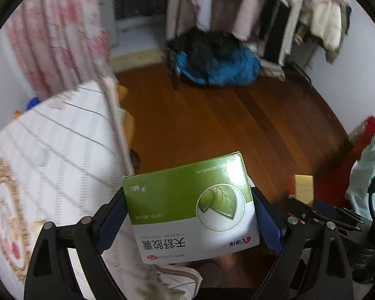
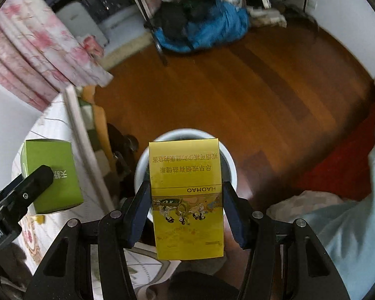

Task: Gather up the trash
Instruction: 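Carry both boxes over the white bin and open both tools to drop them, then move both tools back over the table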

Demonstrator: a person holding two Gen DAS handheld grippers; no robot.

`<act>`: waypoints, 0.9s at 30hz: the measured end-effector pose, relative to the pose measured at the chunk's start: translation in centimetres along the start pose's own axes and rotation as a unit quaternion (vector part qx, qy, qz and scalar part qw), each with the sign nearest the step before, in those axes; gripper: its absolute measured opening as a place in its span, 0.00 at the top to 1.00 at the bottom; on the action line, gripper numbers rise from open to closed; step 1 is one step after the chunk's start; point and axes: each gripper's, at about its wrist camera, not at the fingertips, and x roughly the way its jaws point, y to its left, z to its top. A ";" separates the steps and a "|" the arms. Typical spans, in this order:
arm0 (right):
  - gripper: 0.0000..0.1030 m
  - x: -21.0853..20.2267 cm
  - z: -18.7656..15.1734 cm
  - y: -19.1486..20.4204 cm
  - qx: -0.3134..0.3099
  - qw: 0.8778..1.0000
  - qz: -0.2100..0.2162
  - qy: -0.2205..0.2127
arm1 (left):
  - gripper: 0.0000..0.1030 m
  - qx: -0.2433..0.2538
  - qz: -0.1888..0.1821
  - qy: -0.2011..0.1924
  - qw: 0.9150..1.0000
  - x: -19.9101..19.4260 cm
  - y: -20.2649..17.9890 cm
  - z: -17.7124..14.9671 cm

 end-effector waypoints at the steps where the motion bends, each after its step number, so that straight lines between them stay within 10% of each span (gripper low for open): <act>1: 0.44 1.5 0.4 -0.8 0.002 1.000 0.003 0.012 | 0.09 0.011 -0.009 0.009 1.000 1.4 -0.6 0.0; 17: 0.43 14.3 2.7 -5.2 -0.004 0.993 0.042 0.111 | 0.05 0.044 -0.029 0.107 0.993 10.8 -2.6 -1.6; 18: 0.40 14.7 2.7 -5.1 -0.004 0.993 0.041 0.114 | 0.04 0.038 -0.030 0.113 0.992 10.8 -2.4 -1.7; 20: 0.03 14.9 2.7 -5.3 -0.004 0.992 0.035 0.118 | 0.04 0.032 -0.027 0.114 0.993 10.6 -2.2 -1.9; 27: 0.00 14.3 2.0 -5.8 0.017 0.993 0.006 0.118 | 0.03 0.027 0.005 0.116 0.993 10.0 -1.7 -2.4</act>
